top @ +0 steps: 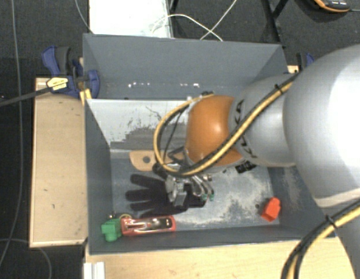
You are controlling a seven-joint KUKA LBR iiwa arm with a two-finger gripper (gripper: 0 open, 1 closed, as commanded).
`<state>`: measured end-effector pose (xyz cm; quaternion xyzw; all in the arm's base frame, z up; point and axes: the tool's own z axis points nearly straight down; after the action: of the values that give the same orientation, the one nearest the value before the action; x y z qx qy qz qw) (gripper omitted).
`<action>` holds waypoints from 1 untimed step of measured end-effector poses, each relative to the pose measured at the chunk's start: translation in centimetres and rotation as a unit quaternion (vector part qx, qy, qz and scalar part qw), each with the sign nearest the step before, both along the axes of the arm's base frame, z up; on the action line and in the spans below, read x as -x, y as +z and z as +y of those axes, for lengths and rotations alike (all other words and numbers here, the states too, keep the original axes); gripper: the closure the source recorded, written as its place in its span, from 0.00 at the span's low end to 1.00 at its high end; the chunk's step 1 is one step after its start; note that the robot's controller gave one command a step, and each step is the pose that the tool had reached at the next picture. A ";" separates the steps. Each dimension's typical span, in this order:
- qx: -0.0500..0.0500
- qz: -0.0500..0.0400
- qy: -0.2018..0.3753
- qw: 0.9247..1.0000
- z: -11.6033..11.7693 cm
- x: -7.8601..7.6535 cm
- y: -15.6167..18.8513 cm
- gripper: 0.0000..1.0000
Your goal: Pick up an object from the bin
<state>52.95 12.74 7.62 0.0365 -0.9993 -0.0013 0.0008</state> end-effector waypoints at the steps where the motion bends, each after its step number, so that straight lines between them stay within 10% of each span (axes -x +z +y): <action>1: 0.000 0.000 0.000 1.000 0.0 0.0 0.0 1.00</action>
Offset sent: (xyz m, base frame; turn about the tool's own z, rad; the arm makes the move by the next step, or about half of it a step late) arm 0.0191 0.0143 0.0972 0.0320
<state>52.95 12.74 7.62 0.0368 -0.9993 -0.0012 0.0007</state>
